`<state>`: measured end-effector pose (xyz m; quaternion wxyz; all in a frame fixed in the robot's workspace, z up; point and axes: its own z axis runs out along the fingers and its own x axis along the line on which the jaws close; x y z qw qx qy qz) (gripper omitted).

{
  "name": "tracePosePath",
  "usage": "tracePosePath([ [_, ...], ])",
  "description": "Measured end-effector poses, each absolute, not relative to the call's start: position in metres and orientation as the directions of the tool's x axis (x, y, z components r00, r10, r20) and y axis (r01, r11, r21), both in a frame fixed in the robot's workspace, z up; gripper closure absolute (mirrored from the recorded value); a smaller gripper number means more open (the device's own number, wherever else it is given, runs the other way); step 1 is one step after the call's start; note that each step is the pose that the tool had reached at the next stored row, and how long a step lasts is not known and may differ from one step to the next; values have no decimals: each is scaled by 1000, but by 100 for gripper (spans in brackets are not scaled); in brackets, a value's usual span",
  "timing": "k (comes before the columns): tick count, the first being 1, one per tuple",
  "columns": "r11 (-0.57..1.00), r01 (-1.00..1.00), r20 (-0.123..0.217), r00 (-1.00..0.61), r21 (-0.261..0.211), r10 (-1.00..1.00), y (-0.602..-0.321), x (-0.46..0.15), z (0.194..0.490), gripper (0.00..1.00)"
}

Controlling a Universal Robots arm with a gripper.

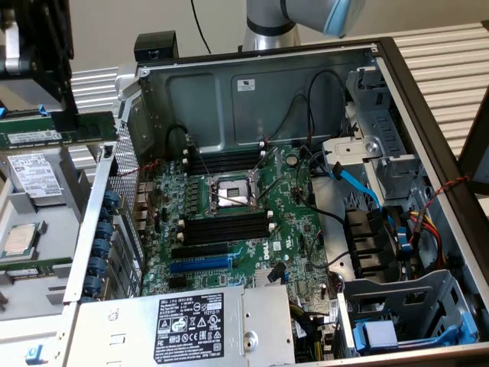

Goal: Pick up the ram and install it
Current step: 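Pick up the ram and move it above insertion slot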

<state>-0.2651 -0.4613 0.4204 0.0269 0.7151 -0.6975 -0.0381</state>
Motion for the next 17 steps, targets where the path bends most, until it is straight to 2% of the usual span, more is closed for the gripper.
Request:
tracePosePath([
  [10, -26, -996, -20, 24, 81, -1000, -461, -226, 424, 87],
  [17, -27, -997, -38, 25, 68, -999, -461, -200, 425, 87],
])
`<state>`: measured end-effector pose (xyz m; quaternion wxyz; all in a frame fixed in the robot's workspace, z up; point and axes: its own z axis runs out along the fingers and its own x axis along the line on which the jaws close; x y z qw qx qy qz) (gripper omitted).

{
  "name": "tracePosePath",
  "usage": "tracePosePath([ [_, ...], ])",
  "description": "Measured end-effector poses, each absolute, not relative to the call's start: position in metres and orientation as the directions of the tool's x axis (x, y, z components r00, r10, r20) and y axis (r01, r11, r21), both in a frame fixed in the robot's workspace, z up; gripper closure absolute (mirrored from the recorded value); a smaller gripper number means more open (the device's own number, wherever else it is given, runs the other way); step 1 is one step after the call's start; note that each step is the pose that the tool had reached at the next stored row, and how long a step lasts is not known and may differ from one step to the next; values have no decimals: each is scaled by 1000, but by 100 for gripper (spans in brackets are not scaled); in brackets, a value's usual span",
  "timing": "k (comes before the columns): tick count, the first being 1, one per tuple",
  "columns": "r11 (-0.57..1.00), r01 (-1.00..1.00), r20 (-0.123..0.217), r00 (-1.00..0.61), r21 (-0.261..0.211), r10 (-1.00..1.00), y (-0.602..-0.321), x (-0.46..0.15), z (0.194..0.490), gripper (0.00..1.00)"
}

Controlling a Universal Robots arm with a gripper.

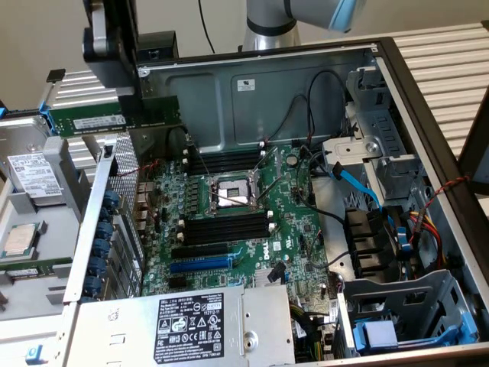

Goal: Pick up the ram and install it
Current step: 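Pick up the ram and move it above insertion slot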

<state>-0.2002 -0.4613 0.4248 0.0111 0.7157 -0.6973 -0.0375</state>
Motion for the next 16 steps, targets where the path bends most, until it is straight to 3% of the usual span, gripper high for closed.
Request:
tracePosePath([
  [16, -28, -997, -46, 25, 65, -999, -456, -133, 425, 87],
])
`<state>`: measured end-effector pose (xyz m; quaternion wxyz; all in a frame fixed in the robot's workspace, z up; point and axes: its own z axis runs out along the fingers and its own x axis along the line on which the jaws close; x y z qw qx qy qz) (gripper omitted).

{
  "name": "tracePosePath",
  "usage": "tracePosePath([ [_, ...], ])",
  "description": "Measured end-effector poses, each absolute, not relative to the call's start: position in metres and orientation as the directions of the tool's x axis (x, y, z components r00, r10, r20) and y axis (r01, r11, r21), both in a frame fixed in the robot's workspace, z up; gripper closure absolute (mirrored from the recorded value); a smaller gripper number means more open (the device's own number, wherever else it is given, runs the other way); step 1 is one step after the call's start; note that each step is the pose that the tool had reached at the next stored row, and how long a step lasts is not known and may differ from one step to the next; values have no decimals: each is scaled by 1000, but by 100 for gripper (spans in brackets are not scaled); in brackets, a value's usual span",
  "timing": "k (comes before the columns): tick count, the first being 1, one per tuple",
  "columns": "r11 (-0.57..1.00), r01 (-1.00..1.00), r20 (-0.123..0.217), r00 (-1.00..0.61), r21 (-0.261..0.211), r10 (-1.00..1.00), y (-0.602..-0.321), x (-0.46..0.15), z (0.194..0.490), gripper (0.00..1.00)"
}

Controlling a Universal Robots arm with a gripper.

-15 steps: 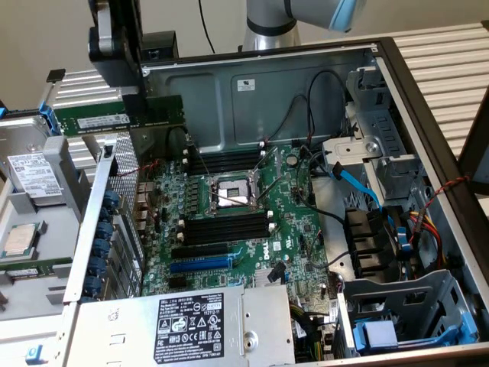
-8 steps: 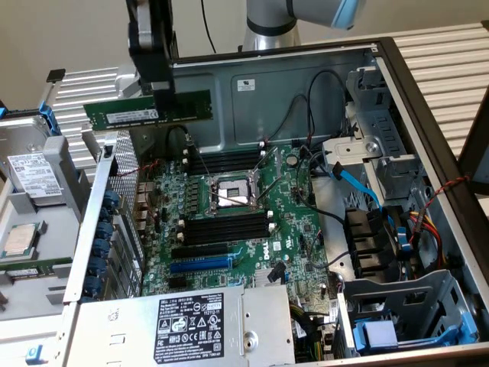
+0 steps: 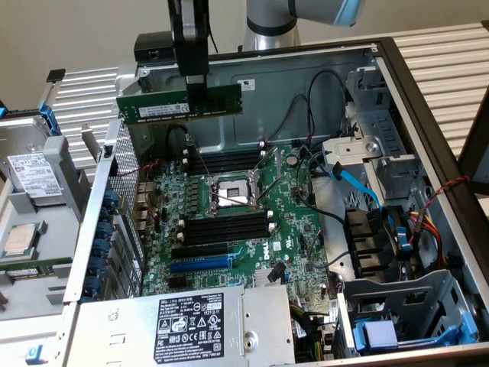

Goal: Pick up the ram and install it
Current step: 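Pick up the ram and move it above insertion slot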

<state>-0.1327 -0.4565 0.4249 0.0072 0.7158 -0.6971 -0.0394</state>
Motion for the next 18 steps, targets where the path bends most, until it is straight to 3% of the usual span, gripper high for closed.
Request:
tracePosePath([
  [18, -26, -998, -16, 25, 58, -1000, -405, -111, 423, 87],
])
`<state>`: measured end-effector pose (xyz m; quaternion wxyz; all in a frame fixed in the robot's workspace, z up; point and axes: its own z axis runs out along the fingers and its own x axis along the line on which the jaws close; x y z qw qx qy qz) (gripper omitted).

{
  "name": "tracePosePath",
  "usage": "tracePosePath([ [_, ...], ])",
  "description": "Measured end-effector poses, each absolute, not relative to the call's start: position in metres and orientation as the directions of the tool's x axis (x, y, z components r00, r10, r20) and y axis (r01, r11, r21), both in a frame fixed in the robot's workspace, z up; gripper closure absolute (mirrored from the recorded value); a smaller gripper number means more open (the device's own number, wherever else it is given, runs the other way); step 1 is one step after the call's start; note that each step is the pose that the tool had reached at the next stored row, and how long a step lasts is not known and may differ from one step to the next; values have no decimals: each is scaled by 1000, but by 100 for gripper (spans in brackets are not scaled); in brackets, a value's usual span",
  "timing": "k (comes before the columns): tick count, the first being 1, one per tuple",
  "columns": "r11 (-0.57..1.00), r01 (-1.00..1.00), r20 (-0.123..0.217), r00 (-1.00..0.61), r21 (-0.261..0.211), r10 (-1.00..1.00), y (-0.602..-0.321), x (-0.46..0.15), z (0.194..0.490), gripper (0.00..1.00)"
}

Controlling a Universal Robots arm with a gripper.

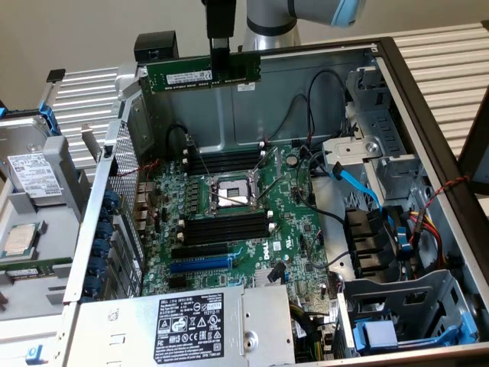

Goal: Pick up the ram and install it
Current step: 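Pick up the ram and move it above insertion slot, then insert the ram into the slot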

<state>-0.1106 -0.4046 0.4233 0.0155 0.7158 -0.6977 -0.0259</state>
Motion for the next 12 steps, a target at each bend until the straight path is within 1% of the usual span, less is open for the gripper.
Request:
tracePosePath([
  [12, -27, -998, -27, 25, 58, -999, -403, -99, 419, 87],
])
